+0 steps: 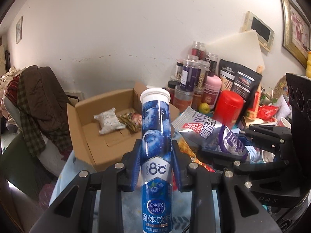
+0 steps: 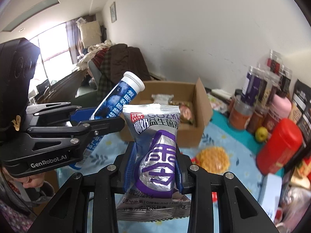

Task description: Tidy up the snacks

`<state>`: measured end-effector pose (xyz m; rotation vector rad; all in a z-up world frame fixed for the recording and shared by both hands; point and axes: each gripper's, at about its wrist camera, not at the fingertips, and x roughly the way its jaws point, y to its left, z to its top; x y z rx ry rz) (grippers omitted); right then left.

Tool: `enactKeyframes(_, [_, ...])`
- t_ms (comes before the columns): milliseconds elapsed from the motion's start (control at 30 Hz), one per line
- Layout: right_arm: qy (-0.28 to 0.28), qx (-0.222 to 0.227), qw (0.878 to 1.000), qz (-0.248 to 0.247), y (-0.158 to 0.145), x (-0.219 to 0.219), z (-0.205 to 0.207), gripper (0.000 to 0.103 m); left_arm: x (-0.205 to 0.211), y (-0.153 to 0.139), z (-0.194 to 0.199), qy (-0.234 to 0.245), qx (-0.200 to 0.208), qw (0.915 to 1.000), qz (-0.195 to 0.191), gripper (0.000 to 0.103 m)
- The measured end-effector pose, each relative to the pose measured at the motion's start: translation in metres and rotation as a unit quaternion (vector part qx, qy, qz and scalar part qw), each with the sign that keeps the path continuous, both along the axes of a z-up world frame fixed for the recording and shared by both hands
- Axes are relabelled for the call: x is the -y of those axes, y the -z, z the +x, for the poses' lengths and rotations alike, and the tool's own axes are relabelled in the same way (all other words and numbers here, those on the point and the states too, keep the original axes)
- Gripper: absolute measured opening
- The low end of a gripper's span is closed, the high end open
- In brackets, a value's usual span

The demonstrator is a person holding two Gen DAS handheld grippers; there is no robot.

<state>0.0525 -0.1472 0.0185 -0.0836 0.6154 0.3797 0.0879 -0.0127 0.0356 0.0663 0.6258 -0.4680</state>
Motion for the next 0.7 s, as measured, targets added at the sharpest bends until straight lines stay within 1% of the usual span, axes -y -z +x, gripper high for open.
enactKeyframes(200, [-0.011, 0.018, 1.0, -0.01, -0.013, -0.005, 0.037, 0.034, -0.003, -0.012, 0.036, -0.011, 0.012, 0.9999, 0.001, 0.028])
enactKeyframes(400, [-0.017, 0.026, 1.0, -0.003, -0.024, -0.005, 0.082, 0.034, -0.003, -0.023, 0.076, -0.023, 0.03, 0.9993, 0.01, 0.028])
enactKeyframes(567, [-0.008, 0.036, 0.999, -0.005, -0.03, -0.004, 0.118, 0.035, 0.0, -0.028, 0.11, -0.022, 0.045, 0.9984, 0.023, 0.028])
enactKeyframes(700, [0.004, 0.039, 0.999, -0.01, -0.029, -0.003, 0.148, 0.035, -0.002, -0.026, 0.139, -0.024, 0.039, 0.9986, 0.026, 0.028])
